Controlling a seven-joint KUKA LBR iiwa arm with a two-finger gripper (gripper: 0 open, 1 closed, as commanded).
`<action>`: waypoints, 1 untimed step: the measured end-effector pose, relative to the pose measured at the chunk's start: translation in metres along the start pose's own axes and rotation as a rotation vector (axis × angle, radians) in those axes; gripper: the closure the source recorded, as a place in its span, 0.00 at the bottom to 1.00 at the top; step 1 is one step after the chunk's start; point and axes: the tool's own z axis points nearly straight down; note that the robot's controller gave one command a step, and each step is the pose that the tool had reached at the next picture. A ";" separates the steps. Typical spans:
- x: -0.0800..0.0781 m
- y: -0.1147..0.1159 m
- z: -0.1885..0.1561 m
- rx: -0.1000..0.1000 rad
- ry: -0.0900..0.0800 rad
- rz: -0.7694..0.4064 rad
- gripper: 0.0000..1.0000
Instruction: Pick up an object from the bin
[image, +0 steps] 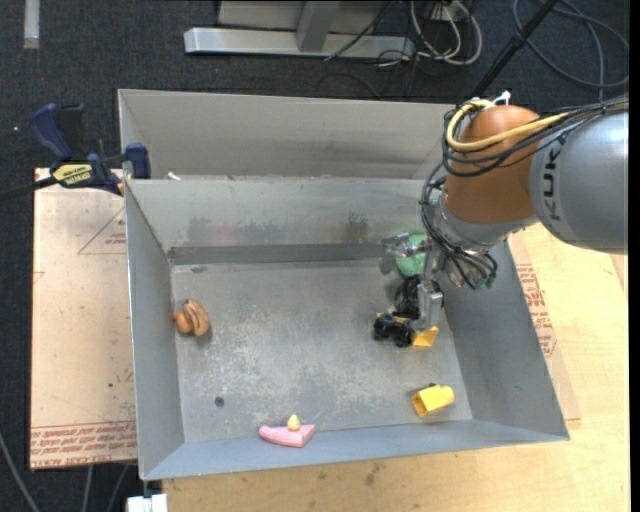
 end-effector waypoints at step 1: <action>0.028 -0.026 0.005 -0.004 0.010 -0.080 0.00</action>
Offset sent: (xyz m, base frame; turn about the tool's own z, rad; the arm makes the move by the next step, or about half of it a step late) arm 0.0088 -0.0459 0.0061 -0.3886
